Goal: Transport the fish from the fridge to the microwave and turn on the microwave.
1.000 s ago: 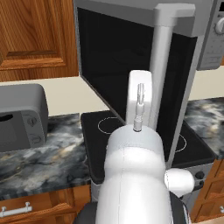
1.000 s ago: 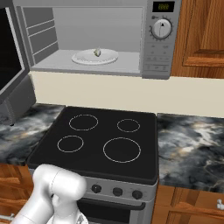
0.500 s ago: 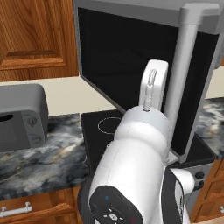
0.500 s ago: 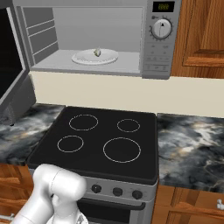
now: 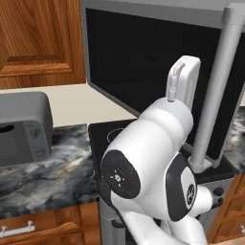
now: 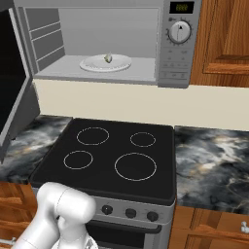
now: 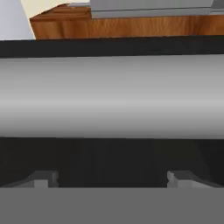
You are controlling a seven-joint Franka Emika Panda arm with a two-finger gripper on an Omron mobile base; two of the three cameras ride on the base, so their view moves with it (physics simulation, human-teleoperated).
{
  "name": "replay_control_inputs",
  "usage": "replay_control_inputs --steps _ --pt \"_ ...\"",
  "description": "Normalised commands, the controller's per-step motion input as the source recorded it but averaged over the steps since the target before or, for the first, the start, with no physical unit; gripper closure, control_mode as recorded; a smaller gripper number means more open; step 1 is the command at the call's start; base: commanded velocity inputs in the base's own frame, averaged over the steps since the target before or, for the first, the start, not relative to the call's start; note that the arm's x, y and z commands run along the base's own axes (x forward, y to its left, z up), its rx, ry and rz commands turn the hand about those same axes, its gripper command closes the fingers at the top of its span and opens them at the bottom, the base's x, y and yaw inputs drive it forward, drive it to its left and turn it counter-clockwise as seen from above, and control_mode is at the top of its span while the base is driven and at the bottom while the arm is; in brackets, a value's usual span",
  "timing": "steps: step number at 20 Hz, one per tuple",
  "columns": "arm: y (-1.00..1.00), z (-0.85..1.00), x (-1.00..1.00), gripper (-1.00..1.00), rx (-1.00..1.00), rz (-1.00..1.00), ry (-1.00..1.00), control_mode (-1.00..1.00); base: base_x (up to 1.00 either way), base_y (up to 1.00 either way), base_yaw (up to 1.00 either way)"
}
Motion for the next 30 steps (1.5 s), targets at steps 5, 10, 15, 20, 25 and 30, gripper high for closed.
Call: replay_control_inputs --steps 5,10,15,20,25,30 --pt "-0.51 0.0 0.36 -1.0 0.0 -0.14 0.0 -1.0 0.0 0.0 0.0" --pt "-0.51 0.0 0.4 -1.0 0.0 -0.12 0.02 -1.0 0.0 0.0 0.0" --pt "-0.49 0.0 0.42 -1.0 0.0 -0.04 0.0 -1.0 0.0 0.0 0.0" --pt "-0.48 0.0 0.44 -1.0 0.01 0.0 0.0 -1.0 0.0 0.0 0.0" --pt "-0.49 0.0 0.42 -1.0 0.05 0.06 0.0 -1.0 0.0 0.0 0.0" --pt "-0.54 0.0 0.36 -1.0 0.07 0.08 0.01 -1.0 0.0 0.0 0.0"
